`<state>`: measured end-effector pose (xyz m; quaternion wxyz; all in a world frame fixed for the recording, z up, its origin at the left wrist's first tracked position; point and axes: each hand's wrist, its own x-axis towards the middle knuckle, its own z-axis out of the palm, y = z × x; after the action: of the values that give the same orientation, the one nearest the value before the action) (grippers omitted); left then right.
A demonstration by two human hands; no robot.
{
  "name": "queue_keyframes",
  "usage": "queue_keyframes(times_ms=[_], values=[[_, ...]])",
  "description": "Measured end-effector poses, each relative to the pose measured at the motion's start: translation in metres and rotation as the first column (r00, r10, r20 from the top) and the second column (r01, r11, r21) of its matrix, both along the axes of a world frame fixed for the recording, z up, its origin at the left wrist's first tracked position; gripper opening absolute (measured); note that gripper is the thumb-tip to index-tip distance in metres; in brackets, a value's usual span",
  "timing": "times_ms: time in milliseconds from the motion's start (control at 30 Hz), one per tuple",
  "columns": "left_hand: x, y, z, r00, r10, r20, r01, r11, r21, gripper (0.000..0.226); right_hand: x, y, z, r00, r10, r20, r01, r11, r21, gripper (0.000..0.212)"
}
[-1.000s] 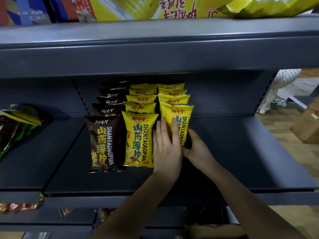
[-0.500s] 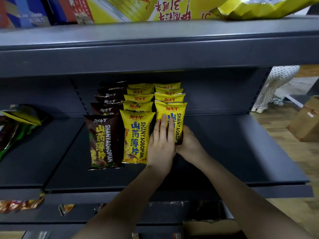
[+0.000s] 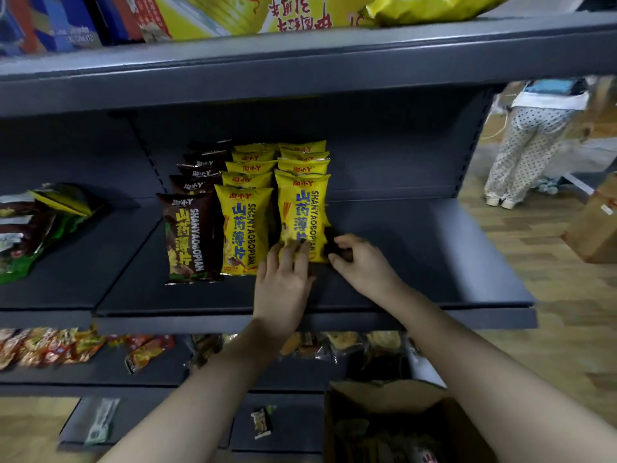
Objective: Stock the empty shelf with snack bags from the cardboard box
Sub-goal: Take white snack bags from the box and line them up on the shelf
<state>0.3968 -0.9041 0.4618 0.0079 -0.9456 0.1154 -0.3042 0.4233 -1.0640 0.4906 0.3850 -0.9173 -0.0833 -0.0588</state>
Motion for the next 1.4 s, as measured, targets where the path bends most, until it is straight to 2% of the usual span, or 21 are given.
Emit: queue_keyframes(times_ms=[233, 367, 567, 667, 767, 800, 833, 900, 967, 1000, 1067, 1133, 1300, 1400], values=[[-0.053, -0.027, -0.005, 1.0, 0.01, 0.027, -0.009, 1.0, -0.015, 0.026, -0.053, -0.045, 0.004, 0.994, 0.069, 0.079, -0.066, 0.997, -0.041, 0.04], [-0.084, -0.05, -0.008, 0.998, -0.059, 0.004, 0.059, 0.997, -0.056, 0.026, -0.085, -0.071, 0.004, 0.985, 0.119, 0.127, -0.113, 0.992, -0.058, 0.036], [-0.128, -0.08, -0.029, 0.986, -0.144, -0.083, 0.134, 0.984, -0.113, 0.025, -0.135, -0.103, -0.016, 0.984, 0.15, 0.097, -0.146, 0.988, -0.049, 0.028], [-0.141, -0.09, -0.047, 0.973, -0.165, -0.164, 0.148, 0.983, -0.111, 0.023, -0.154, -0.115, -0.039, 0.99, 0.138, 0.036, -0.136, 0.989, -0.062, 0.025], [-0.149, -0.099, -0.066, 0.942, -0.143, -0.302, 0.14, 0.99, -0.033, 0.017, -0.168, -0.126, -0.069, 0.989, 0.137, -0.063, -0.141, 0.988, -0.067, 0.026], [-0.15, -0.101, -0.073, 0.925, -0.143, -0.352, 0.146, 0.989, -0.017, 0.007, -0.172, -0.129, -0.079, 0.984, 0.131, -0.119, -0.139, 0.988, -0.066, 0.027], [-0.151, -0.103, -0.08, 0.901, -0.149, -0.407, 0.151, 0.988, -0.028, 0.006, -0.176, -0.132, -0.088, 0.978, 0.123, -0.171, -0.138, 0.987, -0.081, 0.028], [-0.153, -0.107, -0.1, 0.831, -0.15, -0.536, 0.147, 0.988, -0.048, 0.018, -0.183, -0.138, -0.104, 0.965, 0.107, -0.238, -0.143, 0.98, -0.14, 0.029], [-0.155, -0.11, -0.113, 0.79, -0.084, -0.608, 0.105, 0.994, 0.0, 0.016, -0.187, -0.143, -0.121, 0.952, 0.105, -0.288, -0.158, 0.973, -0.166, 0.029], [-0.158, -0.111, -0.12, 0.76, -0.074, -0.646, 0.083, 0.996, -0.016, 0.01, -0.189, -0.145, -0.13, 0.942, 0.103, -0.32, -0.163, 0.972, -0.167, 0.026], [-0.159, -0.112, -0.133, 0.67, -0.066, -0.739, 0.017, 0.997, -0.073, 0.019, -0.191, -0.149, -0.145, 0.92, 0.085, -0.382, -0.168, 0.968, -0.189, 0.019], [-0.159, -0.111, -0.146, 0.584, -0.08, -0.808, -0.026, 0.993, -0.117, 0.024, -0.191, -0.151, -0.163, 0.89, 0.052, -0.454, -0.165, 0.963, -0.213, 0.023], [-0.162, -0.104, -0.185, 0.4, -0.058, -0.915, -0.038, 0.996, -0.079, 0.02, -0.188, -0.15, -0.21, 0.742, -0.019, -0.67, -0.226, 0.934, -0.276, 0.029], [-0.161, -0.103, -0.21, 0.289, -0.044, -0.956, -0.025, 0.998, -0.053, 0.022, -0.186, -0.147, -0.235, 0.674, -0.054, -0.736, -0.213, 0.941, -0.264, 0.026]])
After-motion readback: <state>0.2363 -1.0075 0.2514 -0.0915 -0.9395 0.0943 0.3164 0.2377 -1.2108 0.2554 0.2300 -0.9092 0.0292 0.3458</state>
